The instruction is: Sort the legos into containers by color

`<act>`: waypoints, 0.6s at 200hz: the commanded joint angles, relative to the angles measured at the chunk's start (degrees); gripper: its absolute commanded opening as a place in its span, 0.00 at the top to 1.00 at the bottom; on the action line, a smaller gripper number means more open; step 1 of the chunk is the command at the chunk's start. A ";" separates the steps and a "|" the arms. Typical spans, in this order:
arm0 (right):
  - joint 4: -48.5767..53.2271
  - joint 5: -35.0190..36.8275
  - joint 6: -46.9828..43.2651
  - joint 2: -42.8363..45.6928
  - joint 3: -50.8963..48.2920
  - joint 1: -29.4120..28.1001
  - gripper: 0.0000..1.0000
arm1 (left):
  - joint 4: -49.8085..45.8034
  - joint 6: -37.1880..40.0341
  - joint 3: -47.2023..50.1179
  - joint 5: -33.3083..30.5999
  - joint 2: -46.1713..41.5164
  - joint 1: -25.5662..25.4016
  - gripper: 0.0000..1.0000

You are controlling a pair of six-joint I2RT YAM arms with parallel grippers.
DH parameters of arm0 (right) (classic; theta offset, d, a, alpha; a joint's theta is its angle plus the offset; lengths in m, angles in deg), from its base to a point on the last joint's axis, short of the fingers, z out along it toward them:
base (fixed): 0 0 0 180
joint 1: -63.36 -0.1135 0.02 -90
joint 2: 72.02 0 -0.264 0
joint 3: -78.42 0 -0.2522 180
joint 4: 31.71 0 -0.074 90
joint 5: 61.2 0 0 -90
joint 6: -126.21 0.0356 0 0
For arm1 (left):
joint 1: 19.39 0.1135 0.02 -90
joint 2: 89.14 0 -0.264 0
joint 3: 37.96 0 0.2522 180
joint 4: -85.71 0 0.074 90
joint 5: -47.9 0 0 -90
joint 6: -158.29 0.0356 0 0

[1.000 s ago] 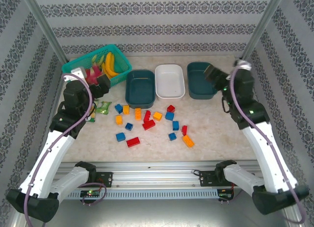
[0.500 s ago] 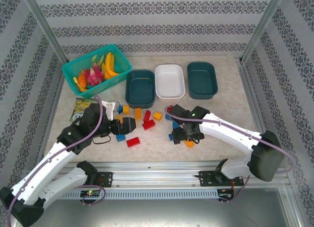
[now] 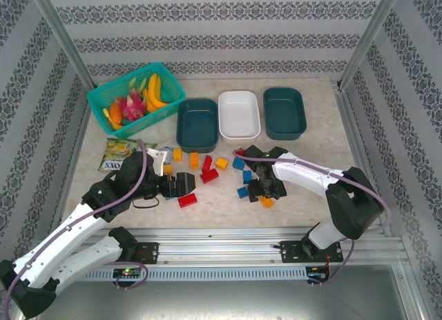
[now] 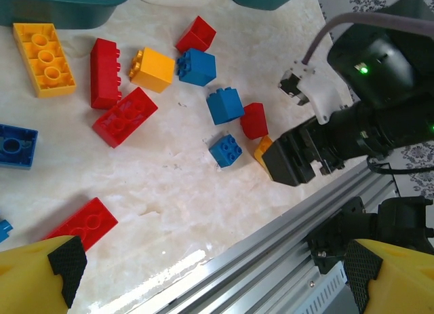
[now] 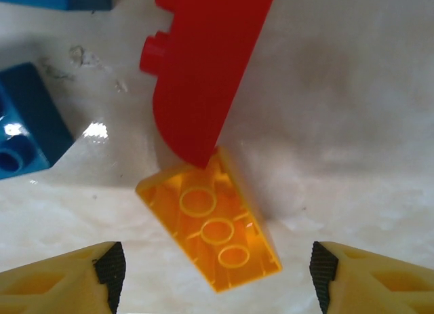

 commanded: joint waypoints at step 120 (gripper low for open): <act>-2.53 -1.35 -5.01 -6.57 1.28 -0.69 0.60 | 2.77 -2.25 0.79 -1.08 1.23 -2.71 0.00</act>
